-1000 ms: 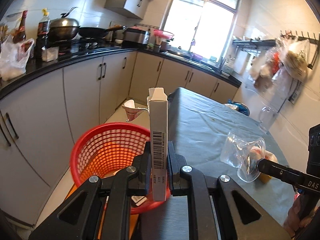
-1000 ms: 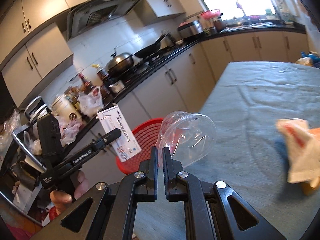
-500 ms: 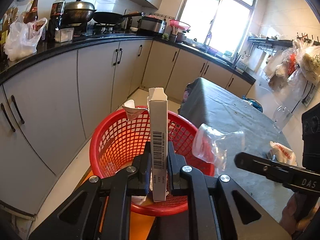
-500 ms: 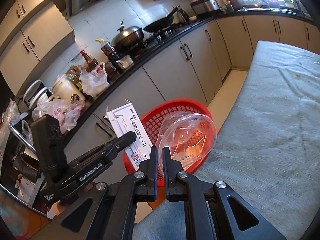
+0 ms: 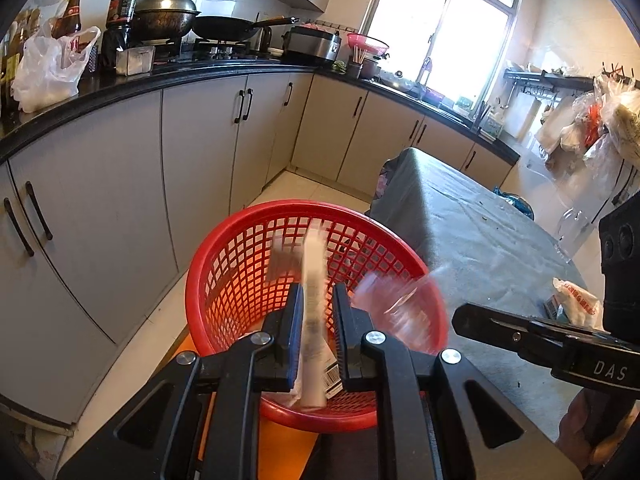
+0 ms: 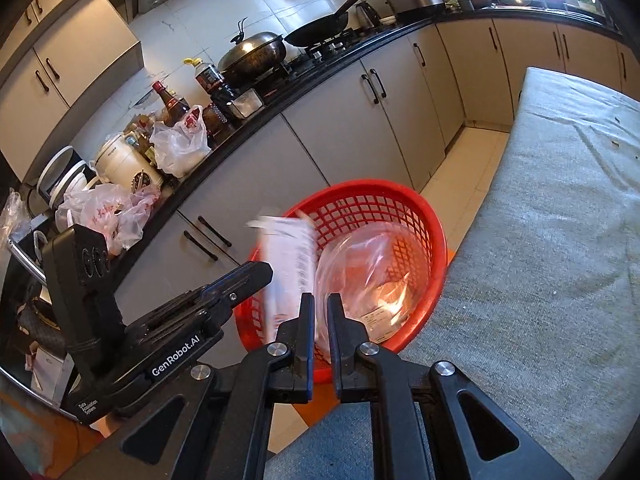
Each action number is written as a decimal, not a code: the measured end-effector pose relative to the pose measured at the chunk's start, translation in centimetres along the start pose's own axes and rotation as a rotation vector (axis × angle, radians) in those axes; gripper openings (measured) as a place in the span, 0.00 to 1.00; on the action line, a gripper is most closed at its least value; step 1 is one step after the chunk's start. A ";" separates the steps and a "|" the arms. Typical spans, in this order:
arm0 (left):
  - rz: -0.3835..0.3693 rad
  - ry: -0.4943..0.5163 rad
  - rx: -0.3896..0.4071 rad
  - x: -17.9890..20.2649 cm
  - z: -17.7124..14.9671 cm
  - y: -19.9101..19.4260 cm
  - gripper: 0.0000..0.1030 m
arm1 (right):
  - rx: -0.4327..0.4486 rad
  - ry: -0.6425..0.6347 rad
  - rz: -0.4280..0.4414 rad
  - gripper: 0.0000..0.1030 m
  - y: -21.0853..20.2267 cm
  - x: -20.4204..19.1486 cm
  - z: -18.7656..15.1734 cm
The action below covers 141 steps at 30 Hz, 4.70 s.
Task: Collect trash
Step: 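Carry the white box and clear lid over the red basket and open both tools, then move both open tools back over the table, then grasp the white red-printed plastic bag with the left tool, then grasp the green cartoon tissue pack with the right tool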
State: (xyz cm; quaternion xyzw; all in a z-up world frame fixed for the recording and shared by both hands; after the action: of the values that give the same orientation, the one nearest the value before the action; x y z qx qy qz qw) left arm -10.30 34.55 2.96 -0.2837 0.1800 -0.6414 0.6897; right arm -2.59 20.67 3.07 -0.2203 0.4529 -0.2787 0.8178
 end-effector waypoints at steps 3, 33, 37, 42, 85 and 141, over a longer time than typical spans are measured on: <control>0.008 0.002 0.011 0.1 0.1 -0.4 0.27 | 0.018 0.007 0.003 0.08 -1.0 0.2 0.1; -0.189 0.272 -0.052 18.0 -0.7 -0.1 0.42 | 0.393 0.166 -0.109 0.43 -23.1 11.1 -4.8; -0.226 0.292 -0.092 20.5 -0.6 0.6 0.42 | 0.474 0.265 -0.159 0.43 -26.7 15.5 -5.7; -0.307 0.277 -0.150 24.2 0.9 1.7 0.47 | 0.553 0.384 -0.242 0.43 -29.5 20.8 -7.0; -0.366 0.229 -0.223 29.8 2.4 5.5 0.49 | 0.528 0.440 -0.134 0.51 -30.2 26.8 -8.4; -0.336 0.264 -0.107 22.6 -2.5 0.7 0.49 | 0.096 -0.261 -0.762 0.60 -14.7 14.8 -2.6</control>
State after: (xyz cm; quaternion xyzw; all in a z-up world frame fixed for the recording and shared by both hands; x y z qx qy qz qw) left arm -8.75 11.81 3.24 -0.2594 0.2526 -0.7686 0.5274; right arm -2.14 -0.34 1.66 -0.3675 0.2176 -0.5525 0.7158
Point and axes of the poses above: each gripper's, at about its wrist camera, not at the fingertips, and y roughly the way its jaws point, x to its right, z to its top, the point moved 2 cm from there along y, roughly the way its jaws point, and after that the axes turned 12 degrees about y, right-handed, at the moved point
